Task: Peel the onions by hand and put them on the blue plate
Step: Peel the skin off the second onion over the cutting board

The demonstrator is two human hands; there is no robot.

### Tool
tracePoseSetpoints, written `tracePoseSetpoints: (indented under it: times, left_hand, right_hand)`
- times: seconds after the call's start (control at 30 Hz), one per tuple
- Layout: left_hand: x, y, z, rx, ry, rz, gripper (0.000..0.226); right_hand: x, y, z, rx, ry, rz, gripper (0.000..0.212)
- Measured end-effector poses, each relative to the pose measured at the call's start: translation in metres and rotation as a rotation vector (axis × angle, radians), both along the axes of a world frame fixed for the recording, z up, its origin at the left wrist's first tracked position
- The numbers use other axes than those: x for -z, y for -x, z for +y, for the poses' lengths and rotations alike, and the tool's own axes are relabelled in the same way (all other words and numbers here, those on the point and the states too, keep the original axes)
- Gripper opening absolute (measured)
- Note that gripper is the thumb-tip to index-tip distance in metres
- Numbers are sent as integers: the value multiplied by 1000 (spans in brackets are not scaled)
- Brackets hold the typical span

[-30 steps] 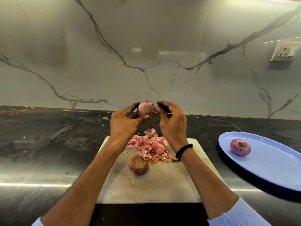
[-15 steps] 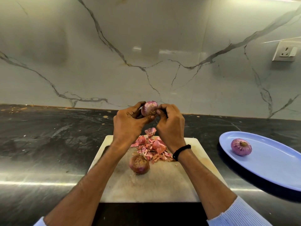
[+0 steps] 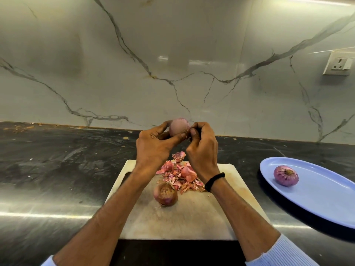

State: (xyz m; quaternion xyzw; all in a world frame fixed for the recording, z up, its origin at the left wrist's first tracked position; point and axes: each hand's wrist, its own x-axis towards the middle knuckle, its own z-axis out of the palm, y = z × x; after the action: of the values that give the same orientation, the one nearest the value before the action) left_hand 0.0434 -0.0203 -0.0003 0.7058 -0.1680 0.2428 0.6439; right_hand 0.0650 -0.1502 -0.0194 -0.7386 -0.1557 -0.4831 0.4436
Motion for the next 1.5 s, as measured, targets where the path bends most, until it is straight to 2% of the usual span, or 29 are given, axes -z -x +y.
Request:
tracePoseSetpoints:
  times: [0.1,0.27,0.37,0.5,0.73,1.0,1.1,1.27,1.5]
  left_hand:
    - [0,1,0,19,11,11,44]
    - [0,-4,6,39,7,40,40]
    - [-3,1,2,83,-43,14,34]
    - [-8,1,3,152,-67,29,29]
    - [-8,2,6,200,-14,28,37]
    - [-7,3,0,128,22,49,43]
    - [-5,2,-1,52,-26,58,38]
    - [0,-6,4,-119,24,73,23]
    - [2,-5,1,-161,20,61,23]
  right_hand:
    - [1,1,0,-26,-37,44,10]
    - [-8,4,-5,-179,-226,166,15]
    - [-9,9,-4,-221,-171,187,35]
    - [-10,9,-3,-241,-130,183,31]
    - [-9,10,-3,-208,-98,149,33]
    - [-6,8,-2,-178,-93,142,27]
    - [-8,9,-3,-200,-116,162,27]
    - [-6,11,1,-223,-95,169,29]
    - [-6,10,3,-229,-67,148,30]
